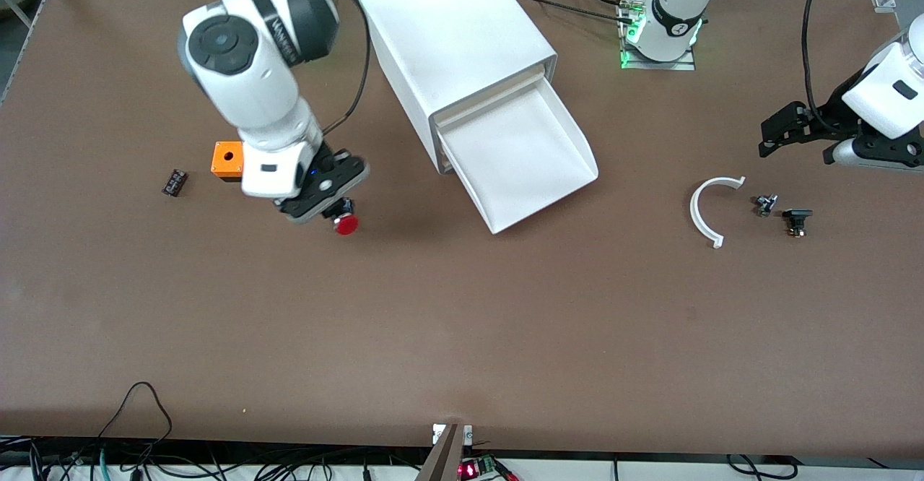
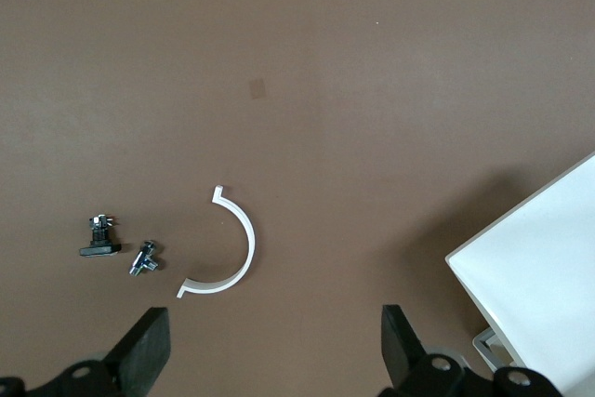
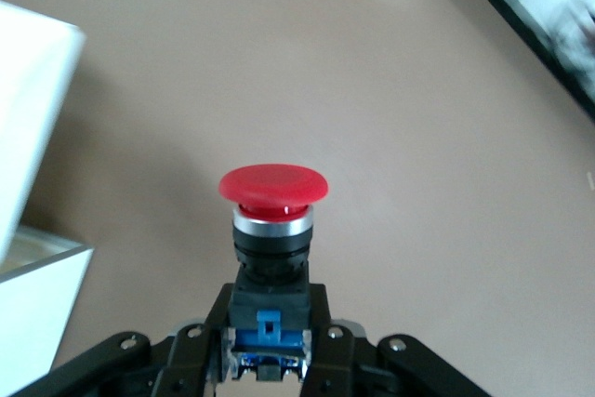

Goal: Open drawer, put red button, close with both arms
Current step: 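Lift the red button and carry it over the open drawer, then lower the red button into the drawer and open the right gripper, then push the drawer shut with the left gripper while the right gripper withdraws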

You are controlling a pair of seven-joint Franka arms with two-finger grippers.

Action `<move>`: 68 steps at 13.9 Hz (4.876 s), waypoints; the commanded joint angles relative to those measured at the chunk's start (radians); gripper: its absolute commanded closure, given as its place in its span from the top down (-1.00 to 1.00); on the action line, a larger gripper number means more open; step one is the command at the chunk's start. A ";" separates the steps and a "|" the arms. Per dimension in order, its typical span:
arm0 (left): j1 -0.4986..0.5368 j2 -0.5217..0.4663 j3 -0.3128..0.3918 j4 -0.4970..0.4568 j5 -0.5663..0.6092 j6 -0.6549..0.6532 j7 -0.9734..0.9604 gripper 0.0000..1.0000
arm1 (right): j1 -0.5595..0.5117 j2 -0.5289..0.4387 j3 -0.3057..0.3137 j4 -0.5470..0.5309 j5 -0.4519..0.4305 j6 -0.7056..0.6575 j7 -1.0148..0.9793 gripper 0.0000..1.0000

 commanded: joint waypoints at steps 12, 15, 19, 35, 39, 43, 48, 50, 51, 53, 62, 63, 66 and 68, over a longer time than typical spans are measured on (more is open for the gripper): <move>-0.002 0.015 0.000 0.003 0.030 0.027 -0.001 1.00 | 0.226 0.345 0.202 0.359 -0.188 -0.071 -0.470 -0.50; 0.000 0.015 0.000 0.006 0.029 0.029 0.005 1.00 | 0.286 0.391 0.199 0.359 -0.277 -0.080 -0.518 -0.50; 0.003 0.014 0.000 0.004 0.023 0.029 0.005 1.00 | 0.335 0.435 0.177 0.358 -0.313 -0.076 -0.518 -0.50; 0.001 0.018 0.000 -0.029 0.017 0.026 -0.001 1.00 | 0.292 0.364 0.179 0.372 -0.296 -0.069 -0.245 1.00; -0.003 0.052 -0.002 -0.089 -0.017 0.126 -0.015 1.00 | 0.185 0.284 0.175 0.370 -0.294 -0.066 0.071 1.00; -0.011 0.098 -0.041 -0.195 -0.057 0.295 -0.170 1.00 | 0.044 0.241 0.172 0.347 -0.293 -0.079 0.305 1.00; -0.083 0.196 -0.101 -0.279 -0.057 0.484 -0.490 1.00 | -0.142 0.198 0.173 0.231 -0.287 -0.102 0.687 1.00; -0.141 0.263 -0.101 -0.283 -0.057 0.553 -0.585 1.00 | -0.212 0.173 0.172 0.185 -0.262 -0.117 0.760 1.00; -0.163 0.288 -0.101 -0.284 -0.057 0.584 -0.625 1.00 | -0.251 0.153 0.172 0.166 -0.230 -0.153 0.780 1.00; -0.198 0.323 -0.103 -0.290 -0.057 0.608 -0.774 1.00 | -0.323 0.123 0.172 0.140 -0.218 -0.215 0.780 1.00; -0.255 0.343 -0.264 -0.405 -0.057 0.667 -0.994 1.00 | -0.346 -0.115 -0.093 0.073 -0.074 -0.382 0.575 1.00; -0.255 0.334 -0.293 -0.417 -0.057 0.668 -0.991 1.00 | -0.348 -0.137 -0.121 0.070 -0.067 -0.405 0.529 1.00; -0.254 0.291 -0.368 -0.480 -0.057 0.667 -0.985 1.00 | -0.348 -0.218 -0.210 0.045 -0.025 -0.463 0.407 1.00; -0.250 0.277 -0.416 -0.525 -0.057 0.668 -0.976 1.00 | -0.348 -0.279 -0.254 0.008 0.005 -0.488 0.315 1.00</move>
